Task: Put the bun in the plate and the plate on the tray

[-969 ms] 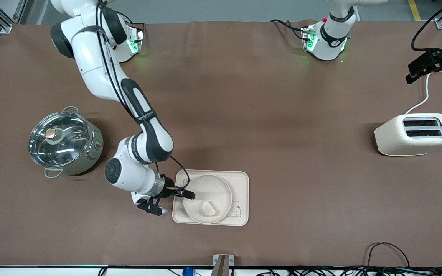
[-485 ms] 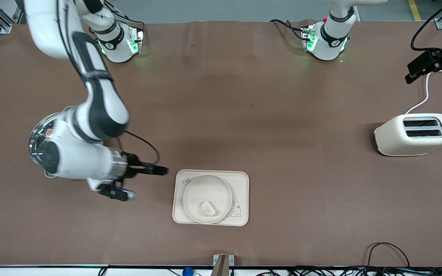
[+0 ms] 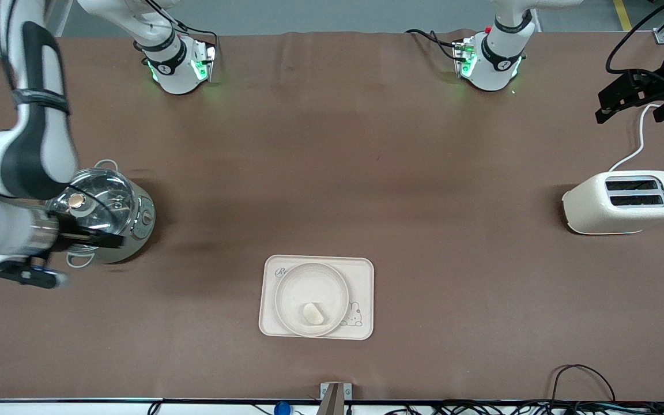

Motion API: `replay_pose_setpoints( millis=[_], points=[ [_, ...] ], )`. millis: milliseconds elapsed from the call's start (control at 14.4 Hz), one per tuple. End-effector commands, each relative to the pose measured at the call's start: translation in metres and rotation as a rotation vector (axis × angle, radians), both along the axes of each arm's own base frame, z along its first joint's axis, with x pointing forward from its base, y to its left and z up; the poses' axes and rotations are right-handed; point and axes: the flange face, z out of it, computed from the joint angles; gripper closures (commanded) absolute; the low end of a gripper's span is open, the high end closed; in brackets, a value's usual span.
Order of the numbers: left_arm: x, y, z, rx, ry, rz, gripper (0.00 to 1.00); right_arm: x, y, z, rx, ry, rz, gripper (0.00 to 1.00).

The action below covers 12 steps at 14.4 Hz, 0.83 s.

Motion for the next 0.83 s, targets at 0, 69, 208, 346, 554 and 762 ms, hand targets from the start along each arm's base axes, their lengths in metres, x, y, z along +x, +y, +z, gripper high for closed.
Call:
replay_pose_setpoints(
  millis=[0,69,208,346,554,762],
  points=[
    [-0.002,-0.004,0.004,-0.024,-0.002,-0.018,0.00,-0.034,-0.031,0.052,-0.092,0.022,0.073,0.00],
    [-0.004,-0.010,0.006,-0.022,-0.005,-0.018,0.00,-0.043,-0.040,0.060,-0.082,0.047,0.075,0.00],
    [-0.009,-0.027,0.004,-0.003,-0.003,-0.032,0.00,-0.053,-0.050,0.061,-0.070,0.100,0.049,0.00],
    [-0.014,-0.027,-0.002,0.000,0.005,-0.031,0.00,-0.060,-0.053,0.075,-0.069,0.108,0.059,0.00],
    [-0.018,-0.022,-0.012,0.002,0.008,-0.040,0.00,-0.061,-0.072,0.082,-0.074,0.085,0.025,0.00],
    [-0.017,-0.024,-0.012,0.001,-0.011,-0.042,0.00,-0.071,-0.073,0.125,-0.065,0.004,0.011,0.00]
  ],
)
